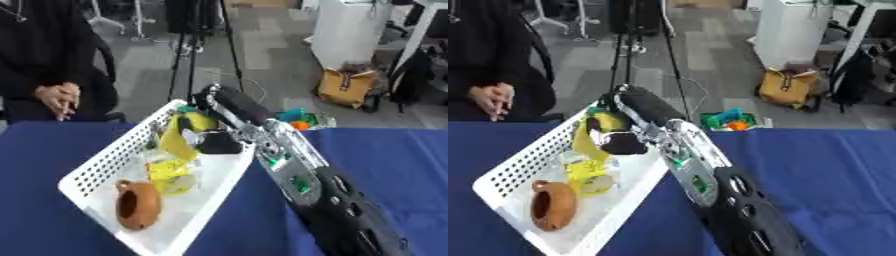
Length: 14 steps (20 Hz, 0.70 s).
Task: Pick up objects on the table and place them in the box.
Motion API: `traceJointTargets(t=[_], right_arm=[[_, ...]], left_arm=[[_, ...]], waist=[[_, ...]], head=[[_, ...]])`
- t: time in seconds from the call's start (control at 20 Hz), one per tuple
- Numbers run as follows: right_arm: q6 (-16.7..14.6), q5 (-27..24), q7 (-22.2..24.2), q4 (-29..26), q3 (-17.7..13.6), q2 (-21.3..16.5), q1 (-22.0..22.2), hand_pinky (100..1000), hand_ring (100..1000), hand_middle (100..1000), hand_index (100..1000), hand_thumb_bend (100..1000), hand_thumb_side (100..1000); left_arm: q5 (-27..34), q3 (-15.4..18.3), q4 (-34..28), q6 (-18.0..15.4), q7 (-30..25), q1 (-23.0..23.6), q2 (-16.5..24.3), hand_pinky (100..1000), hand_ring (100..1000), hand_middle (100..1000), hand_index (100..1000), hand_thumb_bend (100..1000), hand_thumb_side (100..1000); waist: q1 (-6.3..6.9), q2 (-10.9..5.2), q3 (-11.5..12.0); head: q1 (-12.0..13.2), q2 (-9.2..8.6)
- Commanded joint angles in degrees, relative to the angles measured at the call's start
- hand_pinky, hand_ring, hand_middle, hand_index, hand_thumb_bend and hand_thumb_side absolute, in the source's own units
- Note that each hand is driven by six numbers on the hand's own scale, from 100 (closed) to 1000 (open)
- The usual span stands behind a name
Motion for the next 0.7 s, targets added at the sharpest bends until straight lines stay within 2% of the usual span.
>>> traceJointTargets(t=[0.05, 0.3, 0.4, 0.7], right_arm=[[-2.5, -0.84, 1.82, -0.45, -0.15, -0.02, -1.35, 489, 594, 623, 783, 100, 796], [-4.15, -2.04, 3.14, -0.78, -0.26, -0.06, -1.35, 533, 633, 672, 805, 100, 817], [-4.64, -2.35, 3.58, -0.94, -0.24, -0.1, -1.35, 567, 670, 707, 827, 100, 853], [-4.92, -2.72, 3.75, -0.92, -0.39, -0.21, -1.35, 617, 720, 751, 849, 100, 887]], left_arm=[[0.07, -0.04, -0.82, -0.28, 0.04, -0.96, 0.47, 761, 673, 813, 759, 100, 904], [-0.08, -0.02, -0.82, -0.3, 0.04, -0.98, 0.47, 761, 674, 813, 759, 100, 904], [-0.12, -0.04, -0.82, -0.32, 0.04, -1.0, 0.44, 762, 675, 813, 759, 100, 906], [-0.33, -0.04, -0.82, -0.39, 0.07, -1.07, 0.37, 763, 676, 814, 762, 100, 908]], waist=[[0.21, -1.03, 0.09], [0.24, -0.99, 0.22], [0.22, -0.98, 0.2], [0.22, -0.86, 0.3]], head=[[0.05, -0.34], [0.05, -0.36], [0.05, -0.4], [-0.01, -0.62]])
